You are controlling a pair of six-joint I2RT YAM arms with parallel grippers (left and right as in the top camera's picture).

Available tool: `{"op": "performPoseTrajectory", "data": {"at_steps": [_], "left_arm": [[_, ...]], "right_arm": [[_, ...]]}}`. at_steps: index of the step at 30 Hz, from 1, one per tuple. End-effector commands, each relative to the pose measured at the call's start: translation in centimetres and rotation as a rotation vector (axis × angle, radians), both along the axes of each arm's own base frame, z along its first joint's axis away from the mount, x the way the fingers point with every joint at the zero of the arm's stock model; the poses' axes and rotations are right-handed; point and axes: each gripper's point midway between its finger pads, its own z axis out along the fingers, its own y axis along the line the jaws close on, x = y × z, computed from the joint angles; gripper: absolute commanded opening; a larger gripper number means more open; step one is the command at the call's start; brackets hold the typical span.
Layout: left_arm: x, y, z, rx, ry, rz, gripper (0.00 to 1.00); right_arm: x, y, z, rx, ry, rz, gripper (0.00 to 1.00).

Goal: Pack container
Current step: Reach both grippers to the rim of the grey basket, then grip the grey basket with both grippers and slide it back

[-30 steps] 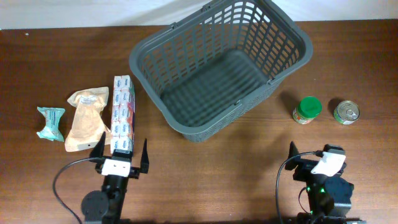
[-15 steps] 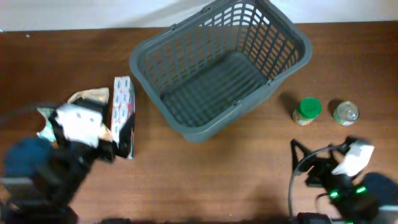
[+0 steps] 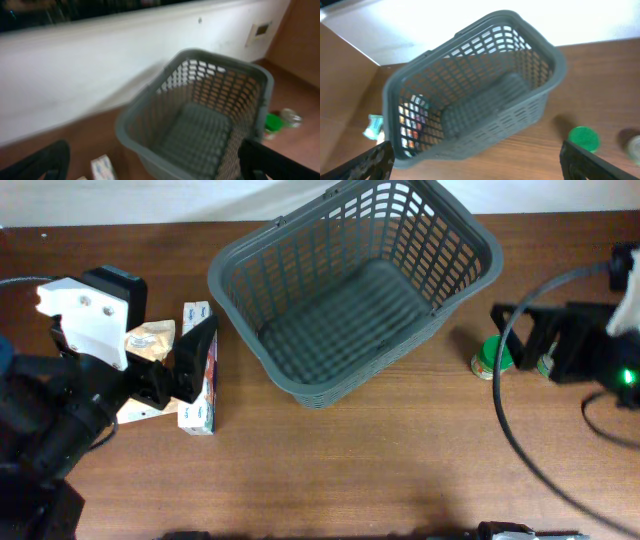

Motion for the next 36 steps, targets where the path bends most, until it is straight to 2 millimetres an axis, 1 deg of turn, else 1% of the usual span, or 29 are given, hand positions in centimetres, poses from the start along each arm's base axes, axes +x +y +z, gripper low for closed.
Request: {"op": "performPoseTrajectory", "data": {"at_steps": [1,3,5,6,7,8,10,11,13,15,16,17,18,19,20,21,22,23,24,25,26,27,31,36], "left_arm": [[1.8,-0.6,-2.9,-0.085,0.168,-0.003,0.99],[2.6,-0.6,-4.9,-0.085,0.257,0.001,0.99],[3.1,-0.7,-6.9,-0.087,0.349,0.006,0.99],[3.3,-0.8,-7.9,-0.087,0.396,0.008,0.99],[3.7,-0.6,-9.7,-0.063,0.471,0.030,0.99],[3.9,-0.5,-10.2,-0.051,0.486,0.035,0.99],[4.0,-0.9,-10.4,-0.055,0.497,0.011,0.99],[4.1,-1.0,-10.4,-0.059,0.495,0.004,0.99],[4.9,-1.0,-9.5,-0.056,0.442,0.001,1.00],[5.1,-1.3,-8.7,-0.067,0.421,-0.001,0.81],[4.9,-1.7,-8.6,-0.064,0.423,-0.012,0.76],[4.4,-2.3,-8.3,-0.063,0.427,-0.028,0.64],[4.2,-2.6,-8.2,-0.066,0.429,-0.033,0.55],[3.7,-3.2,-7.9,-0.077,0.441,-0.029,0.31],[3.4,-3.5,-7.8,-0.081,0.449,-0.018,0.19],[3.0,-4.0,-7.7,-0.083,0.461,-0.011,0.12],[2.6,-4.5,-7.8,-0.084,0.478,0.005,0.06],[2.1,-5.0,-8.1,-0.087,0.502,0.021,0.02],[1.7,-5.5,-8.3,-0.090,0.519,0.022,0.02],[1.3,-6.0,-8.5,-0.093,0.533,0.020,0.02],[0.6,-6.9,-8.8,-0.098,0.561,0.008,0.02],[0.1,-7.6,-9.1,-0.099,0.588,0.001,0.02],[-1.7,-10.0,-10.4,-0.066,0.655,-0.030,0.02],[-3.5,-13.7,-11.7,0.017,0.692,-0.132,0.02]], "right_arm": [[2.5,0.7,-1.0,0.083,0.086,0.013,0.88],[4.3,0.5,-2.1,0.087,0.129,0.006,0.87],[5.6,0.3,-3.2,0.088,0.165,0.002,0.87],[6.2,0.3,-3.7,0.088,0.185,0.004,0.85],[7.2,0.7,-4.8,0.077,0.217,0.015,0.82],[7.5,0.8,-5.2,0.066,0.222,0.024,0.79],[8.4,0.8,-6.1,0.023,0.240,0.004,0.75],[8.8,0.4,-6.6,-0.013,0.244,-0.020,0.75],[9.4,-0.1,-7.2,-0.065,0.252,-0.058,0.75],[9.8,-0.8,-7.8,-0.125,0.262,-0.109,0.75],[9.9,-1.0,-7.9,-0.143,0.265,-0.124,0.75],[10.1,-1.4,-8.1,-0.178,0.261,-0.148,0.75],[10.2,-1.5,-8.1,-0.190,0.257,-0.156,0.75],[10.6,-1.5,-7.8,-0.207,0.236,-0.166,0.75],[10.8,-1.4,-7.6,-0.211,0.222,-0.169,0.75],[11.2,-1.3,-7.3,-0.212,0.204,-0.169,0.74],[11.5,-1.1,-7.0,-0.211,0.186,-0.166,0.66],[11.7,-0.8,-6.8,-0.209,0.172,-0.162,0.52],[11.9,-0.7,-6.7,-0.208,0.164,-0.159,0.35],[12.0,-0.6,-6.7,-0.209,0.160,-0.155,0.25],[12.3,-0.6,-6.7,-0.208,0.156,-0.155,0.07],[12.5,-0.5,-6.8,-0.208,0.157,-0.156,0.04],[13.6,-0.4,-8.1,-0.197,0.193,-0.166,0.04],[15.4,1.0,-10.4,-0.155,0.251,-0.109,0.04]]}}
